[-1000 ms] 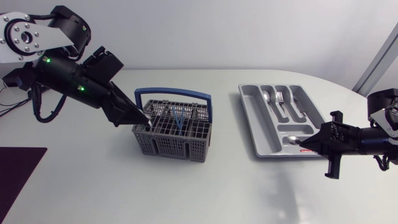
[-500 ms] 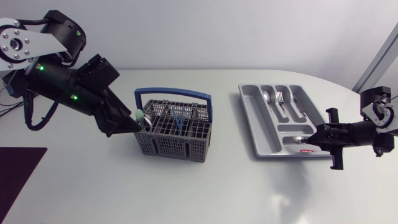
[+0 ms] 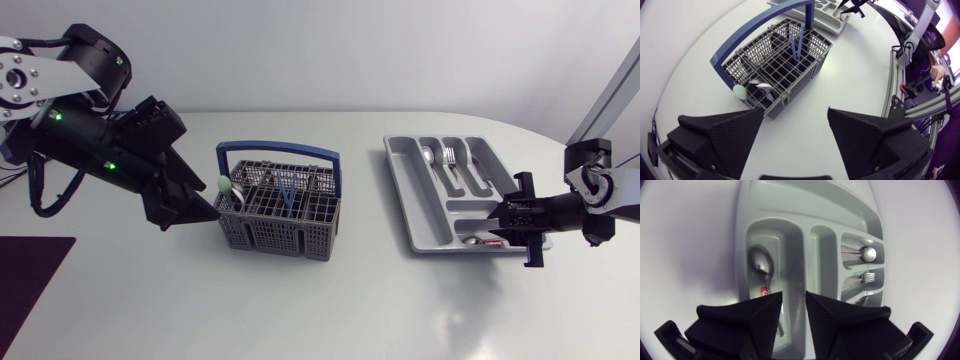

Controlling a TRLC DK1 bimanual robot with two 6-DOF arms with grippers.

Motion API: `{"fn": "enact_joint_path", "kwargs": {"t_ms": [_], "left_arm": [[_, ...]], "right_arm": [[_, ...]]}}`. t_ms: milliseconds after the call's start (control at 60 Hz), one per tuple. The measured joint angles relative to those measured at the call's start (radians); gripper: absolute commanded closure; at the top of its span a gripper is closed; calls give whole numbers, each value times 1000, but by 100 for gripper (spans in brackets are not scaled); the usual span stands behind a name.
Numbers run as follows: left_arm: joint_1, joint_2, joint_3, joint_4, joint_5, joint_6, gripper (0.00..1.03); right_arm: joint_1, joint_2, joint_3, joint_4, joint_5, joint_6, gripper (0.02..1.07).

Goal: Unload the cutlery basket into the drawer organizer.

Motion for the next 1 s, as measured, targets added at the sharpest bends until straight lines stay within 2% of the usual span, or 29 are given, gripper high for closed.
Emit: {"fn": "enact_joint_path", "kwargs": {"t_ms": [67, 100, 133, 150, 383, 467, 683, 1000], "left_arm": [[6, -6, -2, -2, 0, 4, 14], [7, -8, -2, -5, 0, 9, 14], [8, -10, -2, -7, 0, 11, 14], [11, -11, -2, -7, 0, 14, 14], [25, -45, -50, -7, 0, 57, 14], [31, -62, -81, 7, 0, 109, 14], [32, -193, -270, 270, -3, 344, 14], [23, -201, -310, 431, -4, 629, 14]], "right_arm": [[0, -11, -1, 4, -1, 16, 35], [0, -20, -3, 16, -2, 23, 25], [0, -31, -4, 23, -2, 38, 9], [0, -41, -5, 25, -1, 51, 5], [22, -274, -71, 26, -58, 201, 6], [50, -367, -129, 26, -80, 233, 6], [143, -517, -266, 17, -83, 314, 6], [218, -651, -314, -39, -83, 372, 6]]}}
